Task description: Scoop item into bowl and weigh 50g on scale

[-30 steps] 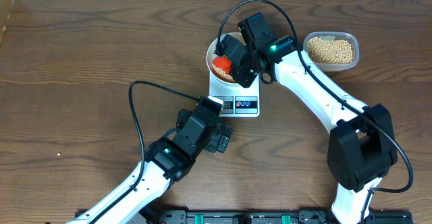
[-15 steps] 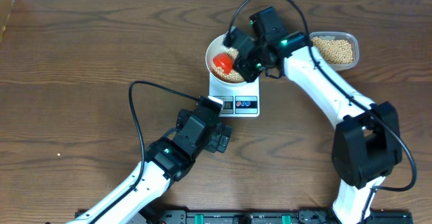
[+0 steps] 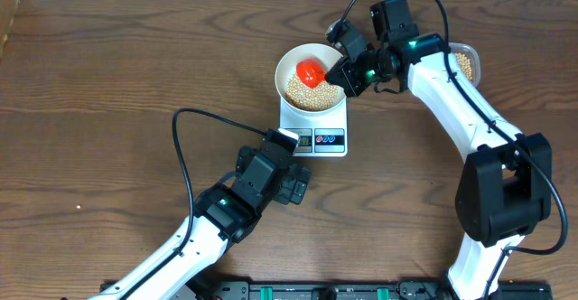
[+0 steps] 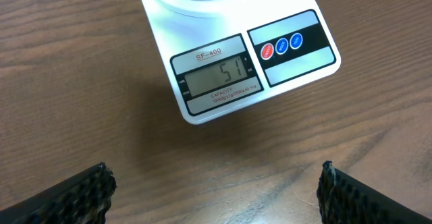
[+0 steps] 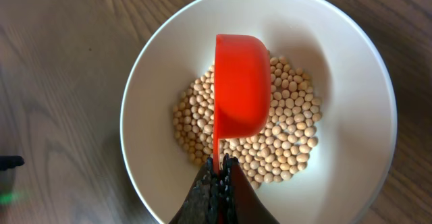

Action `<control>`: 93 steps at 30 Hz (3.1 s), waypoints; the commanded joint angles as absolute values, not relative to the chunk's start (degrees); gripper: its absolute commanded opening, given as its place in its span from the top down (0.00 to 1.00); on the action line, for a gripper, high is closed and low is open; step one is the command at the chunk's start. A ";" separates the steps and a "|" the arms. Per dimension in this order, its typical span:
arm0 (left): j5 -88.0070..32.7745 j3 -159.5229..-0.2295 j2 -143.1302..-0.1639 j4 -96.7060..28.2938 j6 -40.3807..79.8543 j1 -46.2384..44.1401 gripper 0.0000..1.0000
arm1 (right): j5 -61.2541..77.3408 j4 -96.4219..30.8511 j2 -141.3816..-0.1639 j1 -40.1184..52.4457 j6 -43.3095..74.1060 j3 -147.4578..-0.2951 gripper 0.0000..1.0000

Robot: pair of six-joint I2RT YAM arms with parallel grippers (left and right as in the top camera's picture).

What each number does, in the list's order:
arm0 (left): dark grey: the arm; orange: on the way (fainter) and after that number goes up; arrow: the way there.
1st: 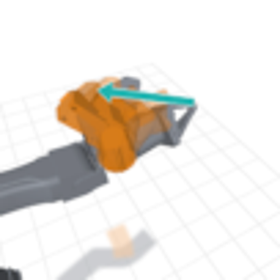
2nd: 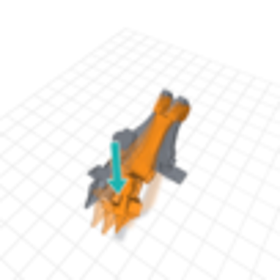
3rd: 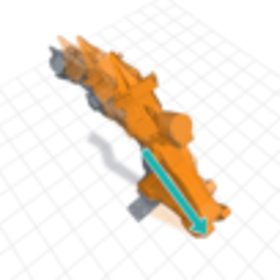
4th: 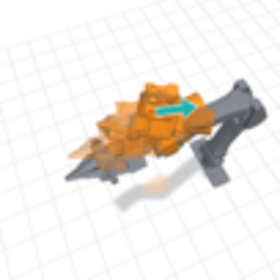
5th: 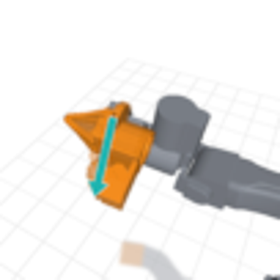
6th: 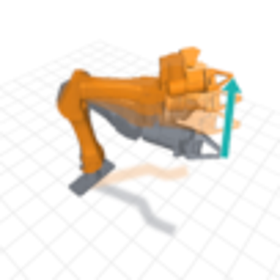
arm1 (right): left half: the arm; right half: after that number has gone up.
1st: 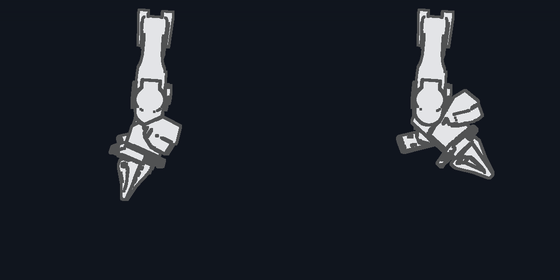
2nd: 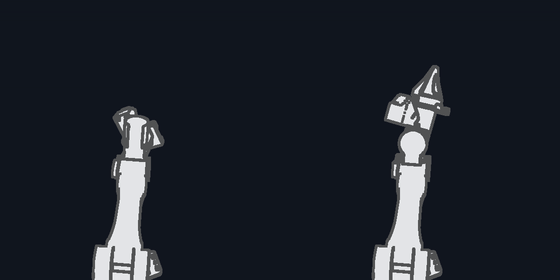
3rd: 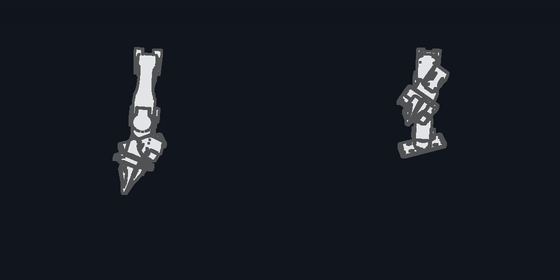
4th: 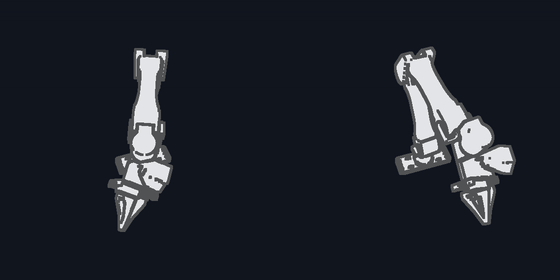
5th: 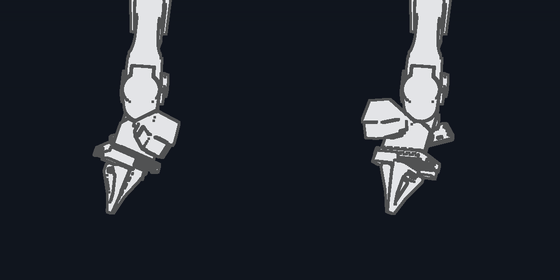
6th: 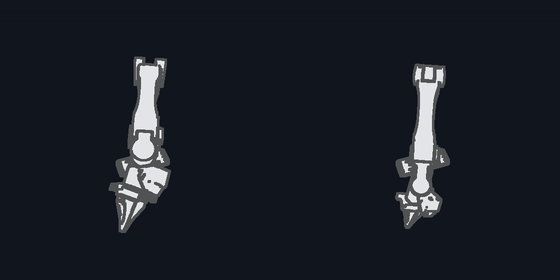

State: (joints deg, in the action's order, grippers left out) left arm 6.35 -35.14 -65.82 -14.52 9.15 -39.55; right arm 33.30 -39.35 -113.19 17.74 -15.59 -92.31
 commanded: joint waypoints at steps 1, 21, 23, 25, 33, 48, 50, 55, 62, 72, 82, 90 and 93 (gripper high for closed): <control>6.48 -34.72 -65.47 -14.48 8.84 -39.68 0.02 | 35.11 -39.18 -110.21 16.80 -14.74 -93.89 0.99; 6.48 -34.72 -65.47 -14.48 8.84 -39.68 0.02 | 31.90 -39.29 -109.38 16.86 -13.87 -93.95 0.99; 6.48 -34.72 -65.47 -14.48 8.86 -39.68 0.02 | 30.28 -39.24 -109.51 17.65 -14.92 -93.93 0.99; 6.48 -34.72 -65.47 -14.48 8.84 -39.68 0.02 | 28.34 -39.22 -109.78 18.46 -15.09 -93.91 0.99; 6.48 -34.72 -65.47 -14.48 8.86 -39.68 0.02 | 24.05 -38.94 -111.74 20.97 -15.49 -93.62 0.99; 6.48 -34.72 -65.47 -14.48 8.84 -39.68 0.02 | 17.87 -36.40 -115.22 22.94 -15.46 -93.62 0.99; 6.48 -34.72 -65.47 -14.48 8.84 -39.68 0.02 | 17.78 -36.16 -115.44 22.94 -15.46 -93.62 0.99; 6.48 -34.72 -65.47 -14.48 8.84 -39.68 0.02 | 15.94 -35.31 -115.46 22.98 -15.46 -93.62 0.99; 6.48 -34.72 -65.47 -14.48 8.84 -39.68 0.02 | 15.94 -35.24 -115.46 23.42 -15.49 -93.62 0.99; 6.48 -34.72 -65.47 -14.48 8.84 -39.68 0.02 | 13.45 -34.04 -115.61 24.77 -15.77 -92.82 0.99; 6.48 -34.72 -65.47 -14.48 8.84 -39.68 0.02 | 13.43 -33.85 -117.34 26.24 -15.92 -92.84 0.99; 6.48 -34.72 -65.47 -14.48 8.84 -39.68 0.02 | 13.65 -34.96 -117.34 26.85 -15.92 -92.84 0.99; 6.48 -34.72 -65.47 -14.48 8.84 -39.68 0.02 | 13.78 -35.64 -117.34 26.98 -15.92 -92.84 0.99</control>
